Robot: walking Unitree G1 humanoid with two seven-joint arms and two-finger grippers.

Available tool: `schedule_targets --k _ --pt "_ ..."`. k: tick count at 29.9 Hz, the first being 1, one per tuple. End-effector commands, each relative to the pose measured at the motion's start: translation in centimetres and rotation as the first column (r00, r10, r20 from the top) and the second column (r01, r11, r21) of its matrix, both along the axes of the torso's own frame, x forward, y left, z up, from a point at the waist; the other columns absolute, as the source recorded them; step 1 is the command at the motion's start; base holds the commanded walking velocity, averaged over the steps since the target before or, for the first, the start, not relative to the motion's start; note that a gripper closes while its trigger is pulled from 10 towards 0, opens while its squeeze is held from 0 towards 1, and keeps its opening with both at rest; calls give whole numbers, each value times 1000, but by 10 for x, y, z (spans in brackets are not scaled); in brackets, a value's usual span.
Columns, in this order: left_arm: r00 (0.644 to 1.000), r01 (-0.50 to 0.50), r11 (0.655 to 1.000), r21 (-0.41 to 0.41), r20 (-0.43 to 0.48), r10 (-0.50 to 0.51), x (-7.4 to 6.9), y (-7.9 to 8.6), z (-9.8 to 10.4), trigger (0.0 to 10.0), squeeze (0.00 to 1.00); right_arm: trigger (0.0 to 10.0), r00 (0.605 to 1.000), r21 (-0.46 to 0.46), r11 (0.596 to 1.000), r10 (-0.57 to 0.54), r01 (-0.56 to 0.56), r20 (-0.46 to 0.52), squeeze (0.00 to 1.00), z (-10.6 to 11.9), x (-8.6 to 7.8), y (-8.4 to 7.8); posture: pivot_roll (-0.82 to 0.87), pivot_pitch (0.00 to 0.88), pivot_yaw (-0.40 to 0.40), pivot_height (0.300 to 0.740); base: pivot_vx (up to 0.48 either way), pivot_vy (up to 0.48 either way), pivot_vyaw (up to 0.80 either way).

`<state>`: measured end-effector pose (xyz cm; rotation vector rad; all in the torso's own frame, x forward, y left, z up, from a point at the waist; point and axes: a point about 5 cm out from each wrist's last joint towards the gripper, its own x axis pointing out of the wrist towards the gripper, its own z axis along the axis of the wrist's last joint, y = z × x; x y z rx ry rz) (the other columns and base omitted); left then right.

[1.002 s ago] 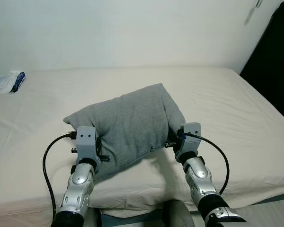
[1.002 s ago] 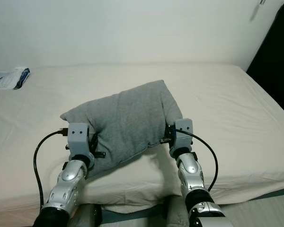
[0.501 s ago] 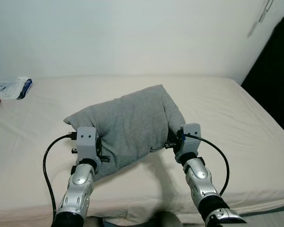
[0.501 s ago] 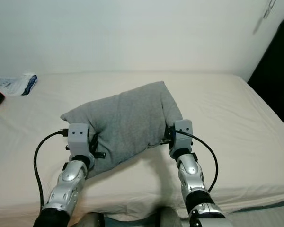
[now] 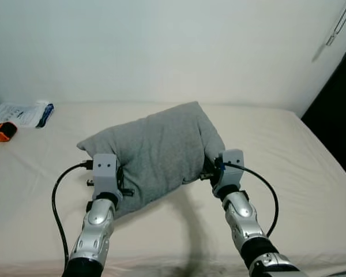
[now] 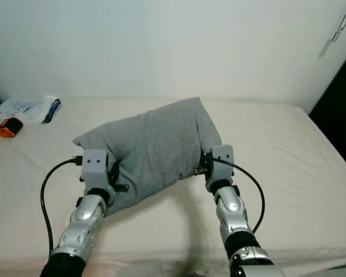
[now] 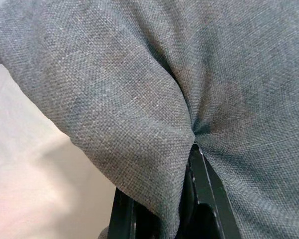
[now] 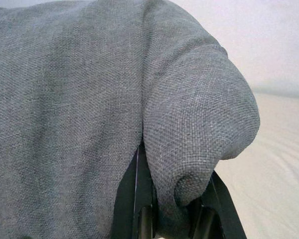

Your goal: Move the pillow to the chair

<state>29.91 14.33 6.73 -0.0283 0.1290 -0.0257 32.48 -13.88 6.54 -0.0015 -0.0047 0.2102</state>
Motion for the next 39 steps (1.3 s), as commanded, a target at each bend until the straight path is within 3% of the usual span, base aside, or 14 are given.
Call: schedule_targets --k 1,12,29,39 --pt "995 63 998 -16 78 -62 6 -17 14 10000 0 10000 992 -33 992 124 -123 8 0 2 0 24 60 0 -95 725 0 0 0" --pt "995 58 998 -6 86 -57 10 -13 17 10000 0 10000 996 -25 996 90 -90 -12 0 2 4 24 60 0 -90 740 0 0 0" --pt "997 67 998 8 43 -67 -2 -11 5 10000 0 10000 994 -5 997 75 -75 -84 0 -18 -10 19 66 0 -83 740 0 0 0" --pt "998 60 997 58 -11 -60 -7 -4 -8 10000 0 10000 992 -1 999 40 -40 -119 0 -25 -13 13 63 0 -79 740 0 0 0"
